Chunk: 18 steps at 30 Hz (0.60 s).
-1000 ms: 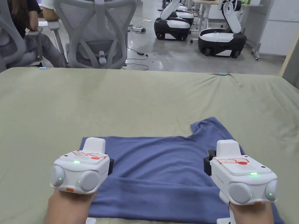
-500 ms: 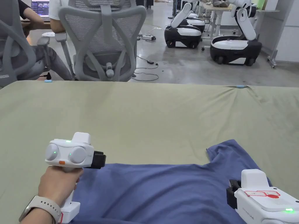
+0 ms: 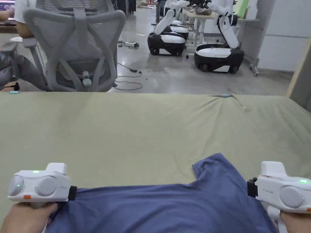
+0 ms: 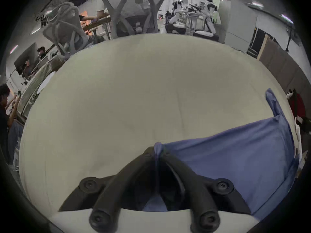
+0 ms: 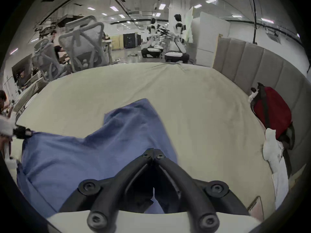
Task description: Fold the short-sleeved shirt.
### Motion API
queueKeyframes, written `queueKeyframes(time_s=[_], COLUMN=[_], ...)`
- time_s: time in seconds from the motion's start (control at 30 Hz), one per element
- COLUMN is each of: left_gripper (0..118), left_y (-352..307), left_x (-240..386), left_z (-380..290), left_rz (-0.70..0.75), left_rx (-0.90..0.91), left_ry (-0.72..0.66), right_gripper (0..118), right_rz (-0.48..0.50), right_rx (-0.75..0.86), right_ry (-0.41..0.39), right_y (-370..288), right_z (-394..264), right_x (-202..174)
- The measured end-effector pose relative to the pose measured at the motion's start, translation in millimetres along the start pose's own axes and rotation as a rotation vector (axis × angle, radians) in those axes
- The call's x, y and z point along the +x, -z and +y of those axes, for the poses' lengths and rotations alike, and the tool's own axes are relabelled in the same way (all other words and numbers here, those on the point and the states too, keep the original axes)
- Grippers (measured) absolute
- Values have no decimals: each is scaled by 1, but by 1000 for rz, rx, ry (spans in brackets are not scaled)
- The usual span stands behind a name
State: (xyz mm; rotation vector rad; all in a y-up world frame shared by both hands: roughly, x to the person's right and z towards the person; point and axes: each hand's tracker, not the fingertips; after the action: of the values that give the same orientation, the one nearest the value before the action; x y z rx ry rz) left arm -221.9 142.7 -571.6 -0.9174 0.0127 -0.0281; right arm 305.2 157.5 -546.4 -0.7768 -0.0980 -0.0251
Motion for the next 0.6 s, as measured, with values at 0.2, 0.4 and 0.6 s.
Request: queueKeyframes(time_s=[0.2,0.4,0.6], left_gripper=[2,2,2], left_y=[-24,-19,-25], left_x=[7,7,8], left_z=[1,3,2], left_rz=[-20,-13,-11], left_rx=[57,49,54], left_ry=[25,33,34], right_gripper=[110,88,2], right_rz=[26,21,11], right_rx=[-107,-250,-159], right_ry=[52,-5,75], right_y=[63,100,61], right_z=[11,2,3], right_x=[9,-5,-4])
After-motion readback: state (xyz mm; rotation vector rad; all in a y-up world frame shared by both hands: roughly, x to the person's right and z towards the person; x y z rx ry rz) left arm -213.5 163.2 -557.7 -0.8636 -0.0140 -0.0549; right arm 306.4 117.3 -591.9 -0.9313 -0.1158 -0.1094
